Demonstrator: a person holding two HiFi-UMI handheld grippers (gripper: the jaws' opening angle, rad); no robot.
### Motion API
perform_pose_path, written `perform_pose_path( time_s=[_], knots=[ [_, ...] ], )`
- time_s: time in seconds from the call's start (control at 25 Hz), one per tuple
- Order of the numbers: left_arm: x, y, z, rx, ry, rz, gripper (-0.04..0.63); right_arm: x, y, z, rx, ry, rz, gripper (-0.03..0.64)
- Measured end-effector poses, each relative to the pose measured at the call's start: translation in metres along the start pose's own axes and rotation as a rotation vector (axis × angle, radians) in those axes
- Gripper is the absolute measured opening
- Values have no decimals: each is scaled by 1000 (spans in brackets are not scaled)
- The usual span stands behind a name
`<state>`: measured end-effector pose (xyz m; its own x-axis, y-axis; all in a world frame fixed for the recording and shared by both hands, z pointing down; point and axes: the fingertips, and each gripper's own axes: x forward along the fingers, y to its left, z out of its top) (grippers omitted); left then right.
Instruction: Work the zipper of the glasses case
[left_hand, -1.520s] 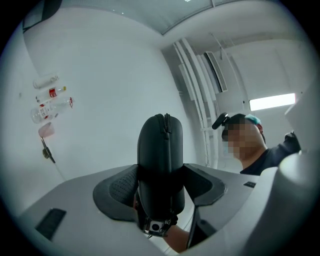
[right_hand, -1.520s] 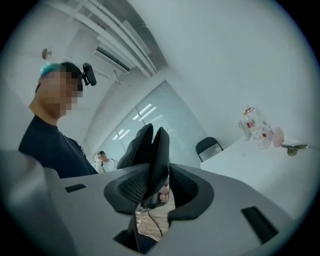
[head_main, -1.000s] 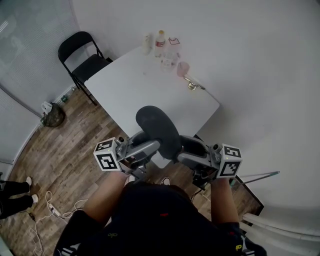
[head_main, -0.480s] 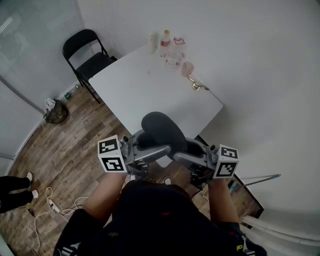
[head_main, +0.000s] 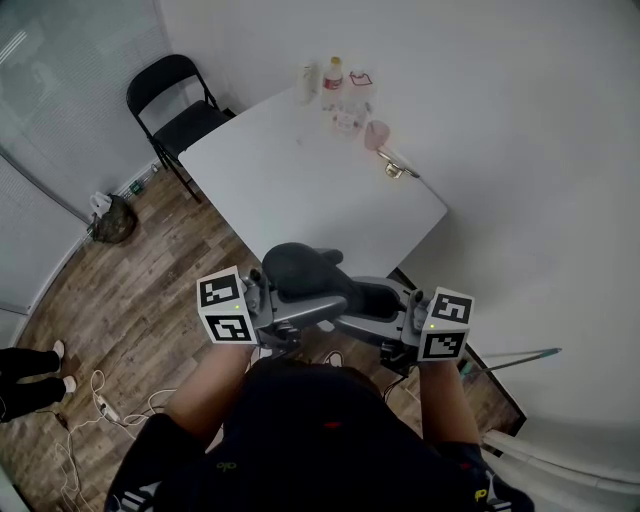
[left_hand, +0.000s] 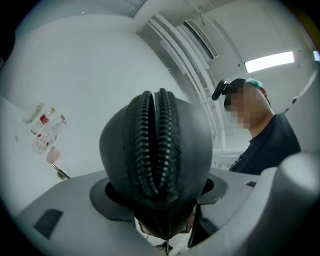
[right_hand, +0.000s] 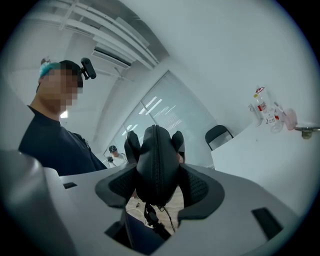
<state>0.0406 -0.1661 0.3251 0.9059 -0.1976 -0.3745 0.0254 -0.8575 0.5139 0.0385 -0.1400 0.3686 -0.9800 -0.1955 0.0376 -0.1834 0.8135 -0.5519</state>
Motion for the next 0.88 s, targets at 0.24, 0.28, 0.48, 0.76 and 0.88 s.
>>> perform_pose_path(
  time_s=[0.24,0.28,0.48,0.76,0.88],
  knots=[
    [-2,12,19,-43,-101,61,284,-1,0,17,-123,-49,-63,272],
    [-2,14,25,-49,-123,78,284,-6,-1,23,-149,-83,-80,272],
    [-8,33,60,-21,-202,207,282,-43,-10,49,-320,-252,-226,270],
    [-5,57,82,-13,-265,354,282,-52,-47,3,-383,-186,-476,133],
    [-5,57,85,-25,-276,365,282,-27,-41,-2,-418,-161,-505,106]
  ],
)
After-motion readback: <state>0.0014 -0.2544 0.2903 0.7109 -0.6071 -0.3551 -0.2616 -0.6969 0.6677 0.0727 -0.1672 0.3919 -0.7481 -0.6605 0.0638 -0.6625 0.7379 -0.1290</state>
